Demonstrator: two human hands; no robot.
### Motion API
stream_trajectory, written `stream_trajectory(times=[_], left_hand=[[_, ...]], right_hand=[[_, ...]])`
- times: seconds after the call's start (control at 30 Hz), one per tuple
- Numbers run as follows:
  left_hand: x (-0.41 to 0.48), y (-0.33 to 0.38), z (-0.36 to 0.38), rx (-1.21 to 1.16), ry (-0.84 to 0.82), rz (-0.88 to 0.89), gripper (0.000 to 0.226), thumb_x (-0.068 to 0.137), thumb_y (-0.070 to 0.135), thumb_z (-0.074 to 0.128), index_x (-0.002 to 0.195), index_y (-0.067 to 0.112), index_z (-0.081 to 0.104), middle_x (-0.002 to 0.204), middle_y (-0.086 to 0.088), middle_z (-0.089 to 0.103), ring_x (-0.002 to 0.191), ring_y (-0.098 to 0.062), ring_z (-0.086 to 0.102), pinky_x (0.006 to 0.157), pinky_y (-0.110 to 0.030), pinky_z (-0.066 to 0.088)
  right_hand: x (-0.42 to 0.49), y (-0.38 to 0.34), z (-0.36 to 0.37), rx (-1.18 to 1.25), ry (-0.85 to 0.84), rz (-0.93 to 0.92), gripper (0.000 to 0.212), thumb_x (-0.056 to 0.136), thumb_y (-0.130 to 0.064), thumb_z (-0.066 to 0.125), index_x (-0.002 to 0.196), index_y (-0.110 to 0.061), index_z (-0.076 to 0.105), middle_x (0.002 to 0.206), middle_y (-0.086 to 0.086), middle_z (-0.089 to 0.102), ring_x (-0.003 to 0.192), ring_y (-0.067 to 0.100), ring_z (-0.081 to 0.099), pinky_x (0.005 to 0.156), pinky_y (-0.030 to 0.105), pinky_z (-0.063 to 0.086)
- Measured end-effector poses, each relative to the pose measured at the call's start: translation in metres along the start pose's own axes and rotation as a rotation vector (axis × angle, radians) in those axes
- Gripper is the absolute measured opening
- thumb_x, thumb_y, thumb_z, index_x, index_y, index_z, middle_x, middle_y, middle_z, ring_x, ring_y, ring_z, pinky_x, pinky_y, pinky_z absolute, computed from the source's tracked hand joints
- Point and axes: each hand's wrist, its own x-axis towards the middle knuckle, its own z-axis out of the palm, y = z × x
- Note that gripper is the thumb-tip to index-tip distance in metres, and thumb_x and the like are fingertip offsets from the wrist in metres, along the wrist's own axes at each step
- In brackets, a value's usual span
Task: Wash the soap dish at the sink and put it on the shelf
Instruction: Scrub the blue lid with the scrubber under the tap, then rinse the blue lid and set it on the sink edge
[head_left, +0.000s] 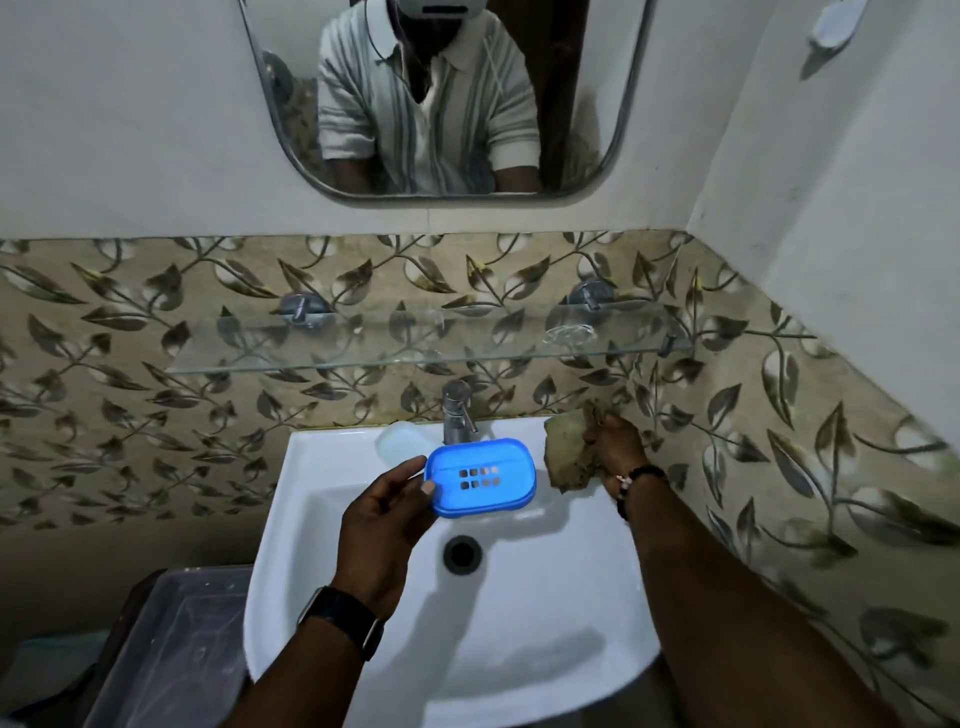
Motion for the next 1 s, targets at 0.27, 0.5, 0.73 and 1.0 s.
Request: stream_trajectory(times=[0.27,0.5,0.73,1.0], left_hand=[[0.009,-0.009,-0.005,0.044,0.037,0.016,0.036,0.081,0.004,0.071,0.116,0.008,0.07,0.108,-0.014,0.075,0.094,-0.024,0.071,0.079,-0.03,0.06],[0.015,-0.011,0.002,0.032,0.016,0.049,0.044,0.072,0.012,0.075,0.116,0.008,0.07,0.111,-0.014,0.075,0.096,-0.023,0.07,0.083,-0.032,0.06],[0.014,-0.015,0.009,0.007,0.031,0.04,0.043,0.076,0.007,0.072,0.118,0.006,0.069,0.11,-0.015,0.074,0.095,-0.024,0.069,0.086,-0.033,0.059],[0.013,-0.008,0.027,0.021,0.058,0.091,0.032,0.087,-0.005,0.066,0.116,0.009,0.069,0.103,-0.006,0.076,0.099,-0.024,0.067,0.091,-0.039,0.055]], right_hand=[[0.02,0.036,-0.004,-1.168,-0.041,-0.505,0.061,0.1,-0.024,0.05,0.155,-0.012,0.027,0.163,0.011,0.023,0.15,0.027,0.021,0.123,0.04,0.017],[0.017,0.067,-0.009,-1.564,-0.107,-0.356,0.089,0.092,-0.074,0.024,0.158,-0.021,-0.002,0.165,0.001,-0.018,0.151,0.023,-0.021,0.123,0.053,-0.003],[0.006,0.05,-0.011,-1.447,-0.069,-0.376,0.079,0.094,-0.068,0.024,0.158,-0.023,0.01,0.167,-0.001,-0.004,0.154,0.021,-0.008,0.122,0.053,0.001],[-0.087,0.01,0.027,-0.287,0.073,-0.86,0.036,0.099,-0.044,0.048,0.072,-0.026,0.063,0.068,-0.007,0.065,0.07,0.004,0.058,0.066,0.02,0.045]])
